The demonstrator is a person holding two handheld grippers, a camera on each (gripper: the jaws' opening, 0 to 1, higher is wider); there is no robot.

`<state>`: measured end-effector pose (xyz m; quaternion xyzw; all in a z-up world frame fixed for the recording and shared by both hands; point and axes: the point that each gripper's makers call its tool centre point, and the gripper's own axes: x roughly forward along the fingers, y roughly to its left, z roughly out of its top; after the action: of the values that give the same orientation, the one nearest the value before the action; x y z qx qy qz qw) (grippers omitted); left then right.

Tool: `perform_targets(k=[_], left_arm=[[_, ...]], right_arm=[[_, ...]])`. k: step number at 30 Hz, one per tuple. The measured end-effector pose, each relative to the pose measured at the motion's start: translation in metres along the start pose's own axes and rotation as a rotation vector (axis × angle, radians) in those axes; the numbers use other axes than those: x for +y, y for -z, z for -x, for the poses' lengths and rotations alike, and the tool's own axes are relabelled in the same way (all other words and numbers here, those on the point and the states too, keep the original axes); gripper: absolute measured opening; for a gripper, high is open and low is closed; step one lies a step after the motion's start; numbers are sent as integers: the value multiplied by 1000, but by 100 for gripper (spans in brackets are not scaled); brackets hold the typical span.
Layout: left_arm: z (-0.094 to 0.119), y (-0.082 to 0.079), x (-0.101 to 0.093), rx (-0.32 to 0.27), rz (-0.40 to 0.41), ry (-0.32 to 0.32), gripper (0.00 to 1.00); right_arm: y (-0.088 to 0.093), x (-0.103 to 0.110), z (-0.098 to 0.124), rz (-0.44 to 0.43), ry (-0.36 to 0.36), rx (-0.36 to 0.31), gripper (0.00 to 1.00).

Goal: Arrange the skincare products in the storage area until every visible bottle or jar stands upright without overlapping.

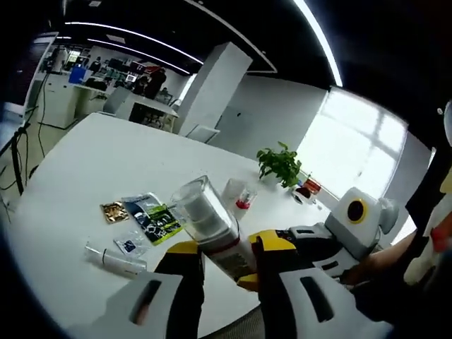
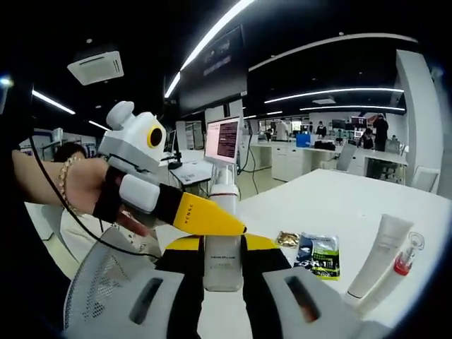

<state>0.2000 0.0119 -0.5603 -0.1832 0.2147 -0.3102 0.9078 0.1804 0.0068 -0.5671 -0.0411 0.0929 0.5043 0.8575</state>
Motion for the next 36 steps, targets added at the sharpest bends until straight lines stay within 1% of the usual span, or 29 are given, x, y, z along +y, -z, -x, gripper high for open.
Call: perform_targets(k=[3,6,8,10,11,12,13,14,15,16,17,18,19,20,21,22,24,26,28,29,30,31,32,34,36], left_arm=[[-4,-1,-5,11,-23,26,23],[-8,2,-15,49,-108,66,22],[-11,1,-25,58,-143,94,21],[-14,1,-34,72,-180,132,21],[-15,1,-39,80,-212,151,21],[-16,0,-41,83,-223,157,20],[-17,0,-47,92,-264,185,20],[-18,-1,-51,97,-286,204,20],[-18,-2,-57,106,-319,236,20],[-19,-2,-61,117,-343,255,19],[-19,-2,-64,125,-367,272,19],[-19,-4,-71,124,-393,301,19],[-19,-4,-83,131,-418,351,18],[-19,-5,-89,135,-427,369,18],[-19,-7,-95,129,-432,390,18],[-19,-7,-97,130,-440,408,18],[-18,-8,-110,133,-455,472,18],[-17,-9,-116,135,-474,501,18],[-15,-8,-125,144,-502,544,18],[-15,-8,-130,149,-516,562,17],[-15,-8,-131,150,-521,565,17],[-15,-8,-135,152,-542,578,17],[-15,-9,-136,157,-546,584,16],[-15,-9,-141,168,-553,597,16],[-16,-10,-141,167,-561,597,16]], right_arm=[[1,-3,4,8,19,0,20],[5,-5,8,14,30,16,21],[6,-6,13,4,31,17,21],[6,-7,18,8,22,9,22],[5,-9,21,5,18,6,23],[4,-8,23,-5,4,3,23],[3,-9,26,-9,-2,1,24],[2,-9,29,1,-4,-5,24],[0,-9,34,11,-24,-11,24],[-2,-9,37,6,-34,-14,24],[-3,-7,41,-14,-64,-20,25],[-5,-8,44,-16,-73,-27,25],[-7,-9,48,-9,-87,-30,25],[-9,-8,51,0,-104,-34,25],[-12,-8,55,-9,-129,-44,25],[-13,-7,56,-11,-136,-46,26],[-17,-5,62,-10,-189,-56,26],[-19,-4,67,-4,-223,-58,26],[-20,-4,72,-6,-254,-53,27],[-21,-4,74,8,-251,-50,27],[-22,-3,75,17,-260,-44,25],[-23,-3,76,25,-258,-40,25],[-23,-2,77,29,-254,-43,24],[-24,-4,79,20,-258,-52,24],[-25,-7,80,3,-245,-62,23]])
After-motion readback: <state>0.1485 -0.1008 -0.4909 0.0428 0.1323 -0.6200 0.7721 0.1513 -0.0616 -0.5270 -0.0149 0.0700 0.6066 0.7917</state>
